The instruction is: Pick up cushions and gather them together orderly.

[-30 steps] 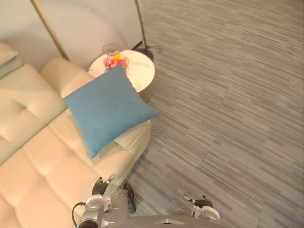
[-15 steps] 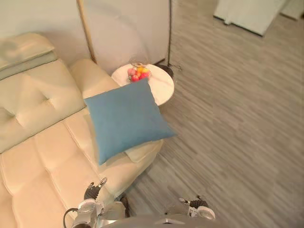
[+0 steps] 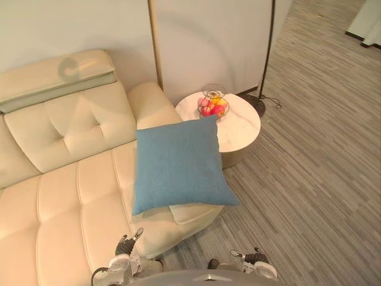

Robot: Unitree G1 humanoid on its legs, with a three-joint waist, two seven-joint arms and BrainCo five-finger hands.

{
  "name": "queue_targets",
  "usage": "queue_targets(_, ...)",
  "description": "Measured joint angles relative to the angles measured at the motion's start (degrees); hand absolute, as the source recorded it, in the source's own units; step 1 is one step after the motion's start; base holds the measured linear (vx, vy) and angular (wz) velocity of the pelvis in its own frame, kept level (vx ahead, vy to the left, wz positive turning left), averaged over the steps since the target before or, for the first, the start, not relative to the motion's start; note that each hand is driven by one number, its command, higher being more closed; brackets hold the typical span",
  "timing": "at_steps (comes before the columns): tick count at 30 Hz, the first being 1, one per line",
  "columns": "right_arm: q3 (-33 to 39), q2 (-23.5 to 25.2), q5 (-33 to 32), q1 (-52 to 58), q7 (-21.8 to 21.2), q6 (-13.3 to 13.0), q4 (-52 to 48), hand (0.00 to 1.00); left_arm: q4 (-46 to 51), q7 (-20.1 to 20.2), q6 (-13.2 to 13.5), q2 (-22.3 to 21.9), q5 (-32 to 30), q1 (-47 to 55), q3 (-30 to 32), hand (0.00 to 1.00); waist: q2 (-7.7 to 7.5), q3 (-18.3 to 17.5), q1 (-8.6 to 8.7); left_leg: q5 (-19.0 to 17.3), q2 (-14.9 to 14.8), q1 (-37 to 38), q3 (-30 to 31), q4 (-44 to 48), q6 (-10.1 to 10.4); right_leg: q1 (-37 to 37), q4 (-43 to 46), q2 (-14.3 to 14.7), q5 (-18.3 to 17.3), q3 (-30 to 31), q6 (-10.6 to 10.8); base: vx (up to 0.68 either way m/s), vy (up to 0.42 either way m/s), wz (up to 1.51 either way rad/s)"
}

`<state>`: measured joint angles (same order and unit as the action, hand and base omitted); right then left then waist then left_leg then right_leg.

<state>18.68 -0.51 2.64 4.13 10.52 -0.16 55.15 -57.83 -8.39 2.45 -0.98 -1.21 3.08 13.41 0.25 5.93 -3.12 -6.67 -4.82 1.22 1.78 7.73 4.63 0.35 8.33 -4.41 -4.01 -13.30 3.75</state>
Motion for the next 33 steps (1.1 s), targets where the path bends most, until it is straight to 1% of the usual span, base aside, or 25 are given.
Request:
queue_targets(2, -0.06, 0.1, 0.0, -0.07, -0.01, -0.03, 0.46, 0.0, -0.32, 0.02, 0.01, 0.37, 0.07, 0.08, -0.03, 0.0, -0.43, -0.38, -0.13, 0.67, 0.1, 1.18, 0.07, -1.43, 0.17, 0.94, -1.15, 0.06, 0.17, -0.21, -0.14, 0.11, -0.021, 0.17)
queue_targets(4, -0.06, 0.37, 0.01, -0.24, -0.01, -0.13, 2.05, 0.0, -0.81, 0.12, 0.03, 0.95, 0.01, 0.09, -0.2, 0.0, -1.65, -0.76, -0.08, 0.98, 0.38, 1.94, -0.11, -2.66, 0.11, 2.28, -3.25, 0.06, 1.0, -0.17, -0.07, 0.03, 0.009, 0.0)
queue_targets(6, -0.02, 0.51, -0.03, -0.17, 0.0, -0.09, 2.57, 0.0, -1.41, 0.3, 0.03, 1.81, 0.01, 0.06, -0.86, 0.0, -2.35, -1.15, 0.13, 1.16, 0.88, 1.99, -0.09, -2.88, -0.11, 2.97, -4.64, -0.17, 1.62, -0.14, 0.16, 0.01, 0.045, 0.0)
queue_targets(8, 0.03, 0.51, -0.04, -0.19, 0.02, -0.11, 2.67, 0.0, -1.57, 0.45, 0.01, 2.38, -0.01, 0.05, -2.15, 0.0, -2.55, -1.12, 0.39, 1.33, 1.4, 2.68, -0.12, -2.93, -0.37, 3.72, -5.7, -0.33, 2.32, -0.01, 0.25, 0.01, 0.022, 0.01)
queue_targets(11, 0.09, 0.5, -0.06, -0.28, 0.01, -0.15, 3.3, 0.0, -1.91, 0.46, 0.02, 2.63, -0.06, 0.06, -2.52, 0.0, -2.5, -1.11, 0.39, 2.1, 2.17, 2.8, -0.03, -3.31, -0.86, 3.95, -6.1, -0.85, 2.92, 0.04, 0.51, -0.06, 0.03, 0.04)
queue_targets(13, 0.24, 0.46, -0.11, -0.51, 0.01, -0.22, 4.05, 0.0, -1.94, 0.46, 0.01, 2.75, -0.06, 0.07, -2.87, 0.0, -2.5, -1.11, 0.43, 3.51, 2.53, 3.3, 0.15, -5.2, -1.23, 3.77, -6.15, -1.21, 3.24, -0.11, 0.54, -0.08, 0.013, 0.08)
queue_targets(14, 0.49, -0.41, -0.08, -1.55, 0.02, -0.18, 4.75, 0.0, -3.61, 0.56, 0.01, 4.44, -0.09, 0.5, -5.13, 0.0, -1.34, -1.29, 2.93, 7.76, 3.5, 6.37, 0.92, -12.17, -1.85, 5.5, -8.86, -1.45, 4.92, -0.08, 0.96, -0.05, 0.003, 0.03)
queue_targets(33, 0.53, -0.47, -0.11, -1.57, 0.02, 0.0, 4.74, 0.0, -3.61, 0.57, -0.04, 4.44, -0.05, 0.49, -5.13, 0.0, -1.22, -1.23, 3.06, 7.69, 3.47, 6.18, 0.54, -12.3, -1.9, 5.35, -8.96, -1.46, 4.82, -0.08, 1.08, 0.0, 0.0, 0.0)
